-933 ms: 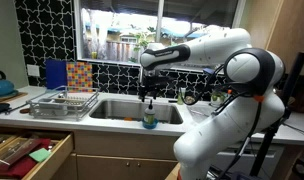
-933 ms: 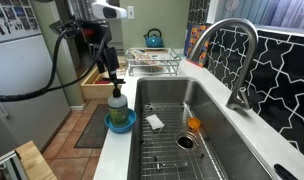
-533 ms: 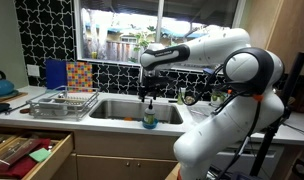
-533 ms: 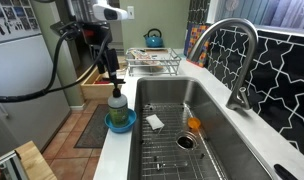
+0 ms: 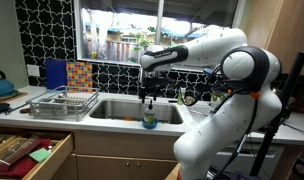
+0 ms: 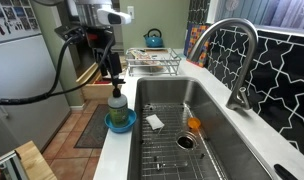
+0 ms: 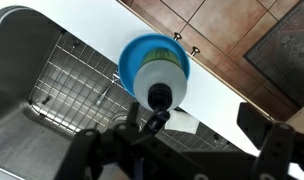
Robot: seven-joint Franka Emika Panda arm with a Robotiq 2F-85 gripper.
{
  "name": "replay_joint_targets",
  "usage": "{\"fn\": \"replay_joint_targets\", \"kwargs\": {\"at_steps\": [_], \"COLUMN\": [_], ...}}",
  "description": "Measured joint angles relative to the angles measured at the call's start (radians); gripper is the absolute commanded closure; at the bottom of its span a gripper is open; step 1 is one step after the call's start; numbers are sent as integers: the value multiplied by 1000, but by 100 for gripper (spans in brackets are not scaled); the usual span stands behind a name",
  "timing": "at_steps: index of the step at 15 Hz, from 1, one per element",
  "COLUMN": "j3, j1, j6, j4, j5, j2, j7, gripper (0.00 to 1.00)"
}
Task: Remove the green bottle from the blue bowl and put it to the left of the bowl, flip the blue bowl to position it upside down
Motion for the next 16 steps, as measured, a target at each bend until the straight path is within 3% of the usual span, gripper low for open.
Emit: {"fn": "replay_joint_targets", "kwargs": {"at_steps": [1,4,12,16], "j3": [-1,-2,-2,-1], "j1": [-1,-5,-27,-31], "j6": [5,39,66,66], "j4": [-1,-4,-4,-4], "j5": [0,-3,-10,-10], "j2": [3,16,37,37], "j7": [0,4,20,30], "gripper": [8,40,100,96]}}
